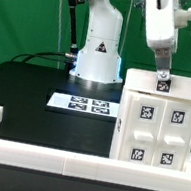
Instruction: Assemble cabinet
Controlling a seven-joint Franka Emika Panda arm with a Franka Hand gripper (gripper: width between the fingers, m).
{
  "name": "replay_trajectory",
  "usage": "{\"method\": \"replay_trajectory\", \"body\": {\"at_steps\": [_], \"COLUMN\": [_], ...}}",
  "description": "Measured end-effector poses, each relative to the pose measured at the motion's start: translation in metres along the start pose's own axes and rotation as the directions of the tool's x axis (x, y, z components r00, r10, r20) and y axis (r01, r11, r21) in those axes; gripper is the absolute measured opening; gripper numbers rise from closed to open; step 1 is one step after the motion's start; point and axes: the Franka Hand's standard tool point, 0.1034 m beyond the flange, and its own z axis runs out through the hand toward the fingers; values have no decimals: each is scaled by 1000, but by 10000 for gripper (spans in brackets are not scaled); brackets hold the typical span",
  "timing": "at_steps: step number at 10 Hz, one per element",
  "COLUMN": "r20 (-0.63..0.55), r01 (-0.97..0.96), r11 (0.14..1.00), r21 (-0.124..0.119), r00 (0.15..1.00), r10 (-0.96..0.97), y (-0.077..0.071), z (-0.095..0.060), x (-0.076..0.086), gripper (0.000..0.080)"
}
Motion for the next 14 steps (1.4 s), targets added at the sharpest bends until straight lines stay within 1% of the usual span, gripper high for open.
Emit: {"method": "replay_trajectory", "body": {"at_steps": [1, 2, 3, 4, 5, 8, 10, 11, 12, 13, 14], "r20": [2, 3, 3, 7, 14, 39, 36, 33, 20, 8, 10], "r01": [-10, -1, 5, 27, 45, 51, 102, 118, 254, 438, 571], "r11": [1000, 1000, 1000, 1000, 999, 998, 994, 992, 967, 899, 821], "r21": [0, 0, 0, 7, 18, 46, 45, 41, 18, -7, -15], "r00": [1000, 1000, 1000, 1000, 999, 998, 994, 992, 967, 899, 821], "r10": [10, 1, -5, -27, -45, -53, -104, -120, -255, -438, -571], "y": [0, 0, 0, -2, -5, -11, -11, -10, -7, -8, -10], "z": [0, 0, 0, -4, -11, -25, -24, -23, -22, -23, -23], "x": [0, -1, -1, -3, -6, -12, -11, -11, -12, -15, -18], "gripper": [558, 668, 757, 757, 791, 797, 797, 797, 797, 797, 797]}}
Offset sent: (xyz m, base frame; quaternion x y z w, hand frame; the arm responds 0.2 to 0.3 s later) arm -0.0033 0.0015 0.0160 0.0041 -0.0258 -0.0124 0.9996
